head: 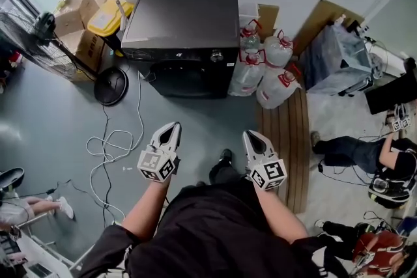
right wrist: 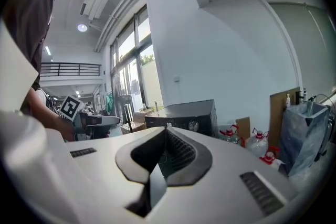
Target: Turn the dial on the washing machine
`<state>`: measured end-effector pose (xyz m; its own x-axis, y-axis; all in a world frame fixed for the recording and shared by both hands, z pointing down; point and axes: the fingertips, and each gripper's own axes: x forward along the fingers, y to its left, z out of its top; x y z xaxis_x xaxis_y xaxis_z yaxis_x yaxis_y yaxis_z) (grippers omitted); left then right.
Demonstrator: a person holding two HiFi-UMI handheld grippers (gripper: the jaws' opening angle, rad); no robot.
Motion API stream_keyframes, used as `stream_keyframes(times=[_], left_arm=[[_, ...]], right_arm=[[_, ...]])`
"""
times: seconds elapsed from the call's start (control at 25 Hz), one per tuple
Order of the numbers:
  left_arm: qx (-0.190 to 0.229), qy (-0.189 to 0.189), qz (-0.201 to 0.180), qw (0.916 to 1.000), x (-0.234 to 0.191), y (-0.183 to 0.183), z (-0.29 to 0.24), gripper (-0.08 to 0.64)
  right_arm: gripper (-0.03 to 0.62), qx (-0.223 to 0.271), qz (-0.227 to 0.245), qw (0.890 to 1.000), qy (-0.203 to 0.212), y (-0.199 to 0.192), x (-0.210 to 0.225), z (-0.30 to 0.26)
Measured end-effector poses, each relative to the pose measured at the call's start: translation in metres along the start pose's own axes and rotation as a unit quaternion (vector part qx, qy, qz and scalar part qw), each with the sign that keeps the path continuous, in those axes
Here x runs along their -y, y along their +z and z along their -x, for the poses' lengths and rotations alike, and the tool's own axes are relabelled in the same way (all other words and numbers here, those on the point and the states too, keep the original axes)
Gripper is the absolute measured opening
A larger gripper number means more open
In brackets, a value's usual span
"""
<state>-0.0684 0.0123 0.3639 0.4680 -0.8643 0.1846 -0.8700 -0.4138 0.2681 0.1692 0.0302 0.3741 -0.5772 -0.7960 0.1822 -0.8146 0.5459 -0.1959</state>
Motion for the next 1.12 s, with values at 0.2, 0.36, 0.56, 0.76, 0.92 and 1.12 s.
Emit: stream_keyframes(times=[0.2, 0.36, 0.56, 0.76, 0.92, 1.12], left_arm=[[-0.002, 0.019, -0.003, 0.9998, -0.004, 0.011, -0.040, 0.015], [-0.001, 0.032, -0.009, 0.9995, -0.003, 0.013, -0.071, 0.015], [-0.003, 0.047, -0.014, 0.9988, -0.008, 0.013, -0.105, 0.015], [-0.007, 0.050, -0.023, 0.9985, -0.018, 0.011, -0.134, 0.015], [-0.012, 0.049, -0.025, 0.9984, -0.032, 0.006, -0.156, 0.015], [-0.012, 0.036, -0.027, 0.9989, -0.057, -0.001, -0.186, 0.015]], right_arm=[[0.023, -0.006, -0.001, 1.000, 0.024, 0.012, 0.036, -0.032], [0.023, -0.008, -0.005, 0.999, 0.046, 0.015, 0.063, -0.056], [0.023, -0.007, -0.005, 0.998, 0.070, 0.018, 0.092, -0.089], [0.021, 0.000, 0.010, 0.997, 0.075, 0.019, 0.111, -0.124], [0.022, 0.004, 0.001, 0.997, 0.081, 0.016, 0.118, -0.155], [0.023, 0.009, 0.006, 0.997, 0.080, 0.011, 0.122, -0.198]])
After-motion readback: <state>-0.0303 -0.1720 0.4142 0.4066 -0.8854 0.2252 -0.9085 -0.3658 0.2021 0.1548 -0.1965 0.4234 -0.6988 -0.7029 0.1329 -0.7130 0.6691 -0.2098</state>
